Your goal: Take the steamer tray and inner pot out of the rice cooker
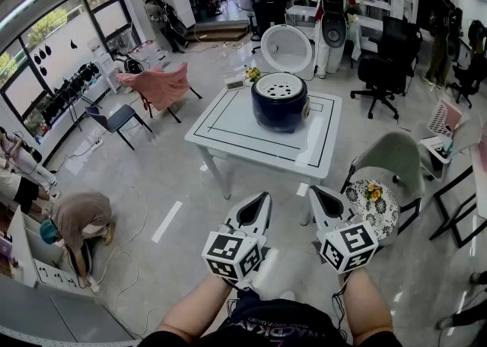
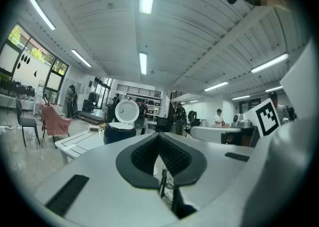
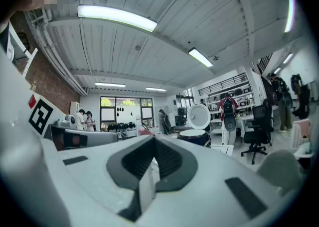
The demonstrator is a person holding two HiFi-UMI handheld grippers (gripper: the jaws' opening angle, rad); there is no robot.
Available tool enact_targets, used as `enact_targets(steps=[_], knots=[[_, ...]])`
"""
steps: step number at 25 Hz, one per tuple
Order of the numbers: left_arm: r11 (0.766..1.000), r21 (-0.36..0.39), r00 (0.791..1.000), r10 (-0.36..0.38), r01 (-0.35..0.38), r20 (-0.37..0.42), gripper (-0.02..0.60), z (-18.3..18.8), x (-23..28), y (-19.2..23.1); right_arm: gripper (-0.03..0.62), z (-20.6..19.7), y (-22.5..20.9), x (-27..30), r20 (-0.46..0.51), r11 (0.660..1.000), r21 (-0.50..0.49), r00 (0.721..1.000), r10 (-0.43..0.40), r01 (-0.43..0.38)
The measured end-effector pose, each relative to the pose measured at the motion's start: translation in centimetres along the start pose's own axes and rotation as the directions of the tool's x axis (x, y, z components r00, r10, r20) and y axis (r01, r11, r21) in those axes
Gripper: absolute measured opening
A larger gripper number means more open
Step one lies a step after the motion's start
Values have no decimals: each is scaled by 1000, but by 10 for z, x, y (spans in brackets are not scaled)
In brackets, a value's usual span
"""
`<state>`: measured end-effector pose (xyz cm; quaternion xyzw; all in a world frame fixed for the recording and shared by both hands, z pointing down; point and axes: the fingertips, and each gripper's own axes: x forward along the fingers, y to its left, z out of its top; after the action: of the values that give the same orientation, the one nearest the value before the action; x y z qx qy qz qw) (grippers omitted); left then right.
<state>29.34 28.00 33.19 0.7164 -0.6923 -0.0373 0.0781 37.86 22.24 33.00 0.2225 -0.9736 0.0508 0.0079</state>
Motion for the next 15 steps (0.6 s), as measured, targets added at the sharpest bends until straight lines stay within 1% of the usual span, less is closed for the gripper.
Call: enact_targets(steps=[6,11,15], knots=[[1000,-2,1000,0,0,-2,0,0,-5,3,0,-1,6,1,-1,1000,5,1000,1,-1],[1000,-2,1000,5,-5,-4,0,0,-7,11,0,-2,8,7,5,999,37,1000,5,-5],[1000,-6,1000,7,-8,-14,0,0,-4,22,0,-4,9,18,5,999,43,1000,7,-7]])
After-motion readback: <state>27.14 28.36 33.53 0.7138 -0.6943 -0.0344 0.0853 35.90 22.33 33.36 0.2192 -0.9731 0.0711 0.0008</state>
